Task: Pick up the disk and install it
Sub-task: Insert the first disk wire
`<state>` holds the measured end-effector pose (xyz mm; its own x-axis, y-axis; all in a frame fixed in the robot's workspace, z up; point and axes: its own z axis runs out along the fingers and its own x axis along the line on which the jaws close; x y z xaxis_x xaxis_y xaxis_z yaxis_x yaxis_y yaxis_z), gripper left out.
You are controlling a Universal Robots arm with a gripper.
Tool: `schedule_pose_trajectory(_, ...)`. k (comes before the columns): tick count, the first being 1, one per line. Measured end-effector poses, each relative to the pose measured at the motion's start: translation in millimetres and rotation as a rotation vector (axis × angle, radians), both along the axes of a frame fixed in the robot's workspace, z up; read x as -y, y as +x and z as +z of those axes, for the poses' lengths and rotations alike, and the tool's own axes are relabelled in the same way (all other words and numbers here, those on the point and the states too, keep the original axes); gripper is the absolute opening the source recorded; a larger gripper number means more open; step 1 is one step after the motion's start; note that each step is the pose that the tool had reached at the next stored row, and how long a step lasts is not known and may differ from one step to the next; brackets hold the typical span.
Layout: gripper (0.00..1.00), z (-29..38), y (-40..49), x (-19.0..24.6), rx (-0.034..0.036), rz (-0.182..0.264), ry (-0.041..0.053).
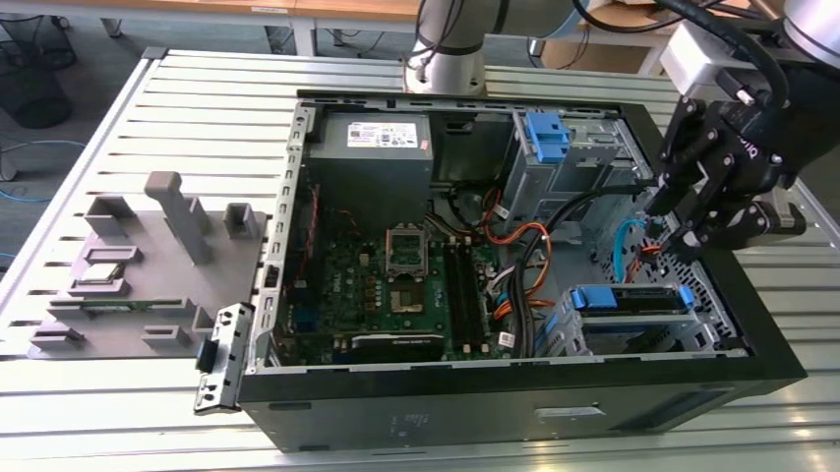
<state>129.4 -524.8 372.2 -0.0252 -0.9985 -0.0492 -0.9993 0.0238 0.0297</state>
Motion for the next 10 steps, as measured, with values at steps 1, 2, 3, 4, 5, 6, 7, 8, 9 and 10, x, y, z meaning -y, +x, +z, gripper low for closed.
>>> schedule_pose_trajectory(1,0.48,0.3,0.2,0.0,-0.0006,0.000,-0.0001)
schedule_pose_trajectory(2,0.48,0.3,0.3,-0.1,-0.0008,0.000,0.0000)
schedule_pose_trajectory(3,0.48,0.3,0.4,-0.1,-0.0009,0.000,0.0007)
schedule_pose_trajectory(4,0.48,0.3,0.4,-0.2,-0.0009,0.000,0.0010)
schedule_pose_trajectory(5,0.48,-0.1,0.4,-0.3,-0.0009,0.000,0.0010)
schedule_pose_trajectory(6,0.48,-1.0,0.4,-1.0,-0.0009,0.000,0.0008)
schedule_pose_trajectory(7,0.48,-2.1,0.4,-1.9,-0.0009,0.000,0.0006)
schedule_pose_trajectory(8,0.48,-3.3,0.4,-3.0,-0.0009,0.000,-0.0007)
schedule_pose_trajectory(9,0.48,-4.3,0.4,-3.9,-0.0009,0.000,-0.0023)
schedule_pose_trajectory(10,0.48,-5.1,0.5,-4.6,-0.0010,0.000,-0.0039)
